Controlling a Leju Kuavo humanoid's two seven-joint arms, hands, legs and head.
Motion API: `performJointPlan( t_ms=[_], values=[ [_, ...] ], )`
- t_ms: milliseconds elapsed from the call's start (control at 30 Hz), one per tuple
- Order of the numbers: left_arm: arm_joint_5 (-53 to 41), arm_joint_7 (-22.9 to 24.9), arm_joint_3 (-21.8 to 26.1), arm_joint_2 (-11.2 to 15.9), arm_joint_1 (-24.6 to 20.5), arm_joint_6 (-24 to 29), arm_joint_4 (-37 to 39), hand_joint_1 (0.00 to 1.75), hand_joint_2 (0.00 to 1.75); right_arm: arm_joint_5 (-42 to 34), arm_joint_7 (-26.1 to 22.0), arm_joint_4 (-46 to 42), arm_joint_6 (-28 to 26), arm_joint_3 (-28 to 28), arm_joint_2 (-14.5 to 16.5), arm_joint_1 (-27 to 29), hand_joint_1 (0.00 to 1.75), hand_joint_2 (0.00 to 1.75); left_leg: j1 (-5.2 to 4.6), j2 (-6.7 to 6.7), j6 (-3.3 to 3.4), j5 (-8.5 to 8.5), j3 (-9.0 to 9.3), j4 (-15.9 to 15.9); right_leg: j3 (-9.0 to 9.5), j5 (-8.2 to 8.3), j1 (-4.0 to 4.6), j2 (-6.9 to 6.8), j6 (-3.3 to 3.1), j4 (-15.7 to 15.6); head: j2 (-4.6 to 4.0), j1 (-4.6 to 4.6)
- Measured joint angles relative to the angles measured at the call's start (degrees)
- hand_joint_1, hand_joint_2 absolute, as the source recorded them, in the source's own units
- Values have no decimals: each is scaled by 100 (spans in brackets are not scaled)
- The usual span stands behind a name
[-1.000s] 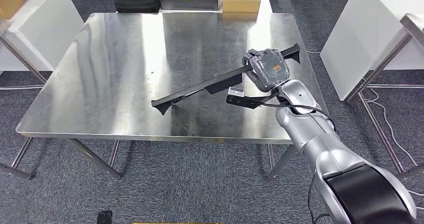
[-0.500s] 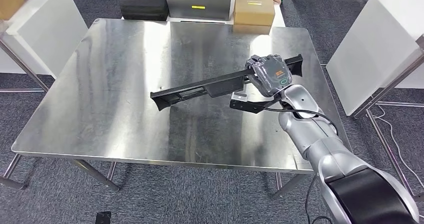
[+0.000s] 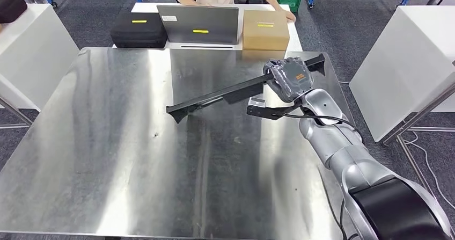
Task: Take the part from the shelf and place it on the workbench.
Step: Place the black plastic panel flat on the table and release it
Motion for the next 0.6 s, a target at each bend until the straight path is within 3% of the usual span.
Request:
performJointPlan(
  t_ms=[33,67,100,133,167,233,267,333,367,433,467,500,533,600],
  values=[
    [0,0,0,2,8,0,1,0,175,-2,-3,3,2,2,8,2,175,175,50,39,-74,270,-40,-306,126,-123,-26,4,55,-2,0,-2],
    [0,-1,0,-13,14,-1,12,0,175,-15,-18,5,14,3,24,-3,175,175,92,114,-155,741,-44,-610,262,-244,-31,9,112,6,0,-22],
    [0,2,0,-19,10,-3,21,0,175,-54,-47,4,50,2,37,-19,175,175,115,211,-178,1190,-11,-833,364,-355,-18,13,169,-5,0,-55],
    [0,6,1,-27,0,-6,30,0,175,-115,-97,3,123,-2,51,-48,175,175,121,276,-156,1525,47,-960,465,-451,19,11,226,-59,-1,-44],
    [-1,10,1,-34,-15,-10,37,0,175,-200,-158,1,223,-10,62,-86,175,175,112,307,-91,1657,92,-1010,582,-490,40,5,283,-87,-1,-26],
    [-13,15,2,-32,-37,-16,32,0,175,-441,-261,-3,466,-42,94,-155,175,175,83,236,79,1586,229,-1033,646,-437,42,-21,391,-52,-1,58],
    [-21,13,1,-36,-38,-15,29,0,175,-545,-270,-4,542,-63,122,-167,175,175,65,202,139,1545,297,-1054,543,-328,23,-35,440,188,0,61],
    [-46,2,0,-34,-1,-14,26,0,175,-656,-197,10,597,-106,178,-155,175,175,18,150,242,1435,463,-1086,-17,-184,3,-57,467,938,0,70],
    [-56,1,-1,-33,38,-14,27,0,175,-662,-149,25,595,-119,198,-146,175,175,-6,121,284,1359,550,-1109,-382,-223,6,-63,434,1344,0,73],
    [-70,2,-2,-34,150,-4,28,0,175,-657,-90,67,597,-130,198,-132,175,175,-56,35,335,1212,743,-1160,-1026,-618,42,-62,282,1719,0,84],
    [-54,20,0,-38,187,29,28,0,175,-653,-104,87,607,-131,204,-133,175,175,-85,-11,349,1146,840,-1177,-1284,-840,73,-54,203,1681,0,97],
    [-18,45,13,-39,211,78,27,0,175,-644,-151,102,620,-128,219,-130,175,175,-124,-46,356,1087,930,-1188,-1490,-951,113,-46,151,1487,0,109],
    [41,92,39,-37,220,125,27,0,175,-630,-214,110,628,-118,246,-117,175,175,-163,-52,362,1034,996,-1193,-1643,-830,157,-37,145,1165,0,123],
    [153,184,96,-28,238,162,38,0,175,-599,-304,118,605,-77,320,-22,175,175,-224,-19,380,915,1072,-1206,-1777,112,228,-42,242,369,1,98]
  ],
)
